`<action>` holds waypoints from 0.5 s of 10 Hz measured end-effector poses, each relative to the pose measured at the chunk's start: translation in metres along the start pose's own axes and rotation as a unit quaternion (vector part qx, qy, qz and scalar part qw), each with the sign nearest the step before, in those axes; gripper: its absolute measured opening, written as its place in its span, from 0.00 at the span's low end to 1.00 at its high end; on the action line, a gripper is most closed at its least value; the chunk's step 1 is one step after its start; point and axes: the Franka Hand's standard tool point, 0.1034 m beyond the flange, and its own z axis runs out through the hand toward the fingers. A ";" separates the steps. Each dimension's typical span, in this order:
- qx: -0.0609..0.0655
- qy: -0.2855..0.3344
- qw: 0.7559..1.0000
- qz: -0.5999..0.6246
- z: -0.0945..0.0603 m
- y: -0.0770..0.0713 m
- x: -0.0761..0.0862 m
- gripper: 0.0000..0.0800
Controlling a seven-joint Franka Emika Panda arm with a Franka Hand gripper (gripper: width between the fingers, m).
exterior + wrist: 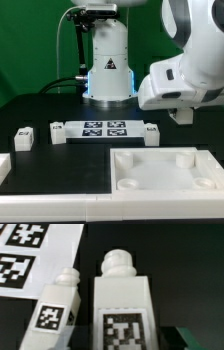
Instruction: Assemble one leg
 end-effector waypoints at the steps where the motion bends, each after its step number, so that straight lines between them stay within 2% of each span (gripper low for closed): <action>1: 0.000 0.006 1.000 0.000 -0.004 0.000 -0.001 0.36; 2: 0.000 0.006 1.000 0.000 -0.003 0.000 -0.001 0.36; 3: 0.003 0.036 0.999 0.000 -0.006 -0.002 0.006 0.36; 5: 0.007 0.140 0.990 0.000 -0.010 -0.003 0.010 0.36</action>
Offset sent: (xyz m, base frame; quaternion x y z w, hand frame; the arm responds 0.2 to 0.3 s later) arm 0.0000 0.0000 0.0000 0.0000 0.1790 0.0000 0.9838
